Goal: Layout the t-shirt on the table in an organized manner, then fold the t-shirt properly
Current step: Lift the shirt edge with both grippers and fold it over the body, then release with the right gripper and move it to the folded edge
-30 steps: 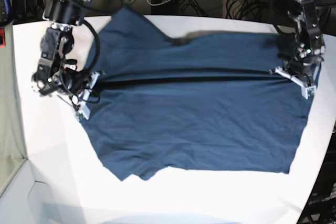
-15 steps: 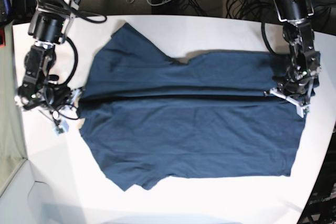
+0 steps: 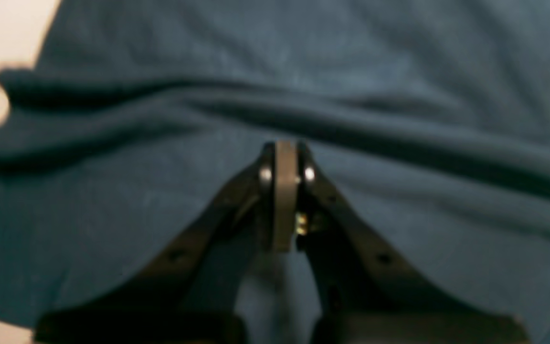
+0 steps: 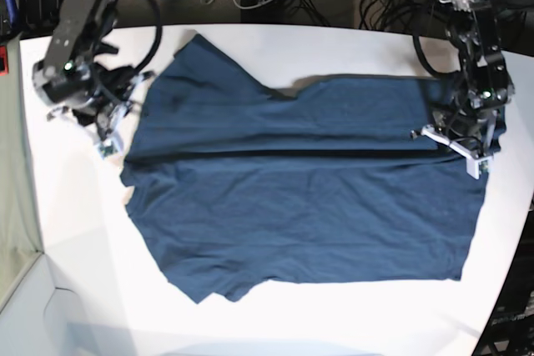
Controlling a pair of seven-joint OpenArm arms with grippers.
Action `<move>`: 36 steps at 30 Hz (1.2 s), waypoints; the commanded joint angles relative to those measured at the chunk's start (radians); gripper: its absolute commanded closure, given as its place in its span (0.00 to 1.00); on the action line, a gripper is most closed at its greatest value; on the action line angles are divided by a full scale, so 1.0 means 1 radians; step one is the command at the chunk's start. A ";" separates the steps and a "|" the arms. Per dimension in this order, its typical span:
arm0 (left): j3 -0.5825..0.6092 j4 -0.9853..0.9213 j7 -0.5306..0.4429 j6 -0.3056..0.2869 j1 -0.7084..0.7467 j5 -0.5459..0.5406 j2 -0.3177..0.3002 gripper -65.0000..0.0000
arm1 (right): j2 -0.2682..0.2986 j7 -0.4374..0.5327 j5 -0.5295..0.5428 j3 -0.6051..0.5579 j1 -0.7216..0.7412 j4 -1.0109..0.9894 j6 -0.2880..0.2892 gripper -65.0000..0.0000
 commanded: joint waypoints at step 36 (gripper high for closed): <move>-0.007 0.021 -0.022 0.004 0.034 -0.005 -0.066 1.00 | -0.100 0.184 0.009 -0.227 -0.267 -0.051 -0.001 0.80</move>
